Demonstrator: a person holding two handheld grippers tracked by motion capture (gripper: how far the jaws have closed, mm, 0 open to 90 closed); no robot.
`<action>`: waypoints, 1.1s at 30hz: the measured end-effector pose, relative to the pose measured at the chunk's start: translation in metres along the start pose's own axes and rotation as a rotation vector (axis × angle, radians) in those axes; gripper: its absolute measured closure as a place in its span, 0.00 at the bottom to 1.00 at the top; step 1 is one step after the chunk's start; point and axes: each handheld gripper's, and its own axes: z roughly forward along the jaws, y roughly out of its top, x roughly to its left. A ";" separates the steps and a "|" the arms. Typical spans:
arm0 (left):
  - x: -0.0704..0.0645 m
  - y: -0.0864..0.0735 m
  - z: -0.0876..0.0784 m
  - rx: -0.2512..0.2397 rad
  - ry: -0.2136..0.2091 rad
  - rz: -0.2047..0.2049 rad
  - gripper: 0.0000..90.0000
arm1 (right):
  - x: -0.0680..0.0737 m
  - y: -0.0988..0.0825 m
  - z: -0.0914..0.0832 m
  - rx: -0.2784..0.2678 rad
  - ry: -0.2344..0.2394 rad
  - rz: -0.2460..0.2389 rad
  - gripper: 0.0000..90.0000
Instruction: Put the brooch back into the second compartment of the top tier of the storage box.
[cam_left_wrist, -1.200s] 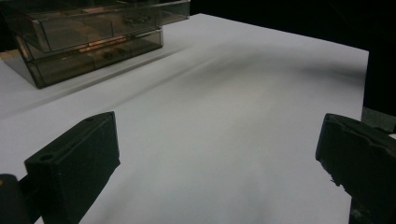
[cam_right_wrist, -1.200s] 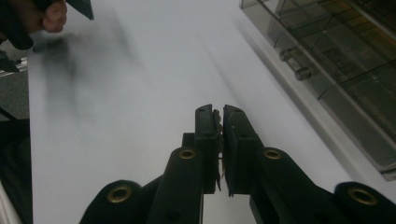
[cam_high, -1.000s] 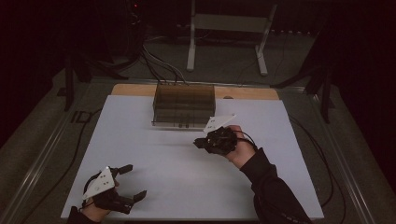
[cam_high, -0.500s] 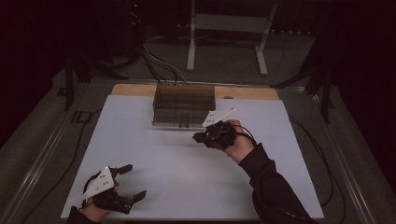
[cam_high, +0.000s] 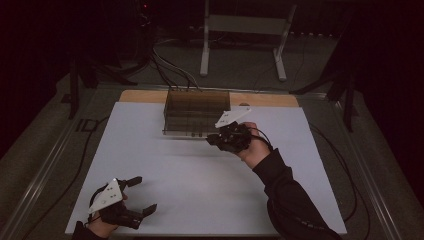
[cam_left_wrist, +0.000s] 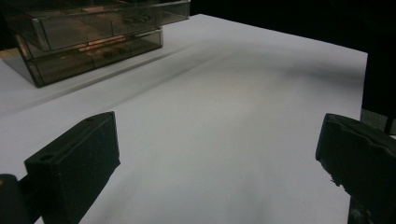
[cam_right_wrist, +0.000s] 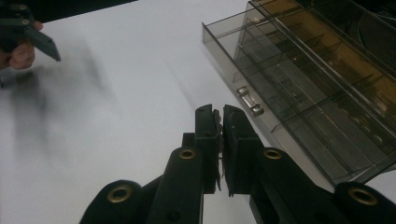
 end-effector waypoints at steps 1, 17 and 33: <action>0.000 0.000 0.000 -0.001 0.001 0.004 0.01 | -0.001 0.001 0.001 0.002 -0.002 -0.001 0.95; 0.000 0.000 -0.001 -0.009 0.004 0.003 0.01 | -0.015 0.019 0.010 -0.005 -0.064 0.062 0.95; 0.000 0.000 0.000 -0.008 0.005 0.005 0.01 | -0.033 0.032 0.036 0.007 -0.089 0.125 0.95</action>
